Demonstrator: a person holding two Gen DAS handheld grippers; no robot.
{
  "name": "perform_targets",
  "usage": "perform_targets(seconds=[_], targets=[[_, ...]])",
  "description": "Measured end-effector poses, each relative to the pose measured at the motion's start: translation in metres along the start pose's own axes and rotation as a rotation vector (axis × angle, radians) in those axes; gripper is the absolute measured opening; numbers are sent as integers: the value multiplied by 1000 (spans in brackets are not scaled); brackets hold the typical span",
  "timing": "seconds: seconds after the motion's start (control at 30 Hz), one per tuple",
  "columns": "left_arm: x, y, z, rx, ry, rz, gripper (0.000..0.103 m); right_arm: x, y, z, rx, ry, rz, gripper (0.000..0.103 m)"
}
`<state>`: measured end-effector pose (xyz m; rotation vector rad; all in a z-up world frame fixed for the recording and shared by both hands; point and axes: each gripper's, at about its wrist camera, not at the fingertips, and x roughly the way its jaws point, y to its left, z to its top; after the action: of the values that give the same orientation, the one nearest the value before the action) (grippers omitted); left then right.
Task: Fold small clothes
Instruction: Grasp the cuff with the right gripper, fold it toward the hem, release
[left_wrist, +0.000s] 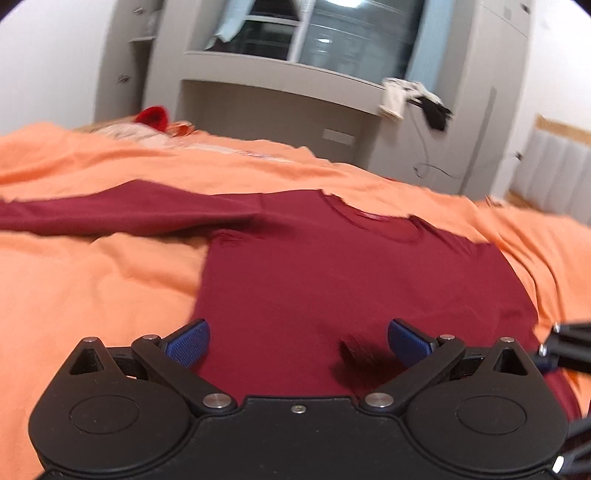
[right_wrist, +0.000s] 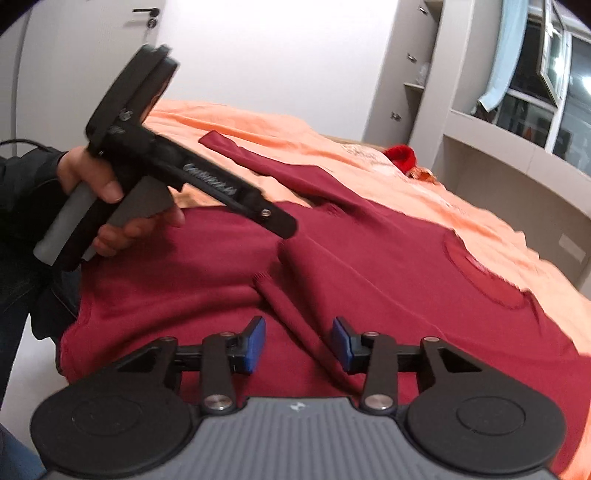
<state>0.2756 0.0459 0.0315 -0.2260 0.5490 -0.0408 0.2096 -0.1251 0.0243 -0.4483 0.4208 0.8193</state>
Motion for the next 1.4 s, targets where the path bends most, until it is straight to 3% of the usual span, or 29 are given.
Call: perform_targets(seconds=[0.13,0.23,0.3,0.4,0.6,0.77,0.93,1.0,1.1,1.2,1.23,1.3,1.4], targets=[[1,8,2,-48,16,-6,102,14,21,10,-91,-14,-7,41],[0,4,2,-36,10,-5,102,29,34,16,-132,13,-25,27],[1,2,2,-27,10,-4,102,38,36,17,-128,36,-37,25],[1,0,0,-22,11,-3,102,49,33,16,-88,68,-70,4],[-3,8,4,-59,-15,7,102,18,46,22,-99,-32,-52,3],[-2,14,5,-102,-7,9,102,20,57,7,-121,44,24,3],[-1,4,2,-48,3,-10,103,14,52,0,-81,45,65,6],[2,-3,-1,-7,23,-19,103,7,46,0,-62,36,80,13],[8,-13,-6,81,56,18,103,-6,32,3,-63,25,42,40],[12,-22,-13,181,80,58,103,-20,11,1,-18,12,-34,51],[12,-25,-16,209,81,66,103,-22,2,0,18,5,-70,64],[12,-30,-21,263,80,85,103,-22,-17,-3,106,-10,-156,81],[12,-35,-26,312,74,106,103,-15,-50,-17,310,-3,-271,84]])
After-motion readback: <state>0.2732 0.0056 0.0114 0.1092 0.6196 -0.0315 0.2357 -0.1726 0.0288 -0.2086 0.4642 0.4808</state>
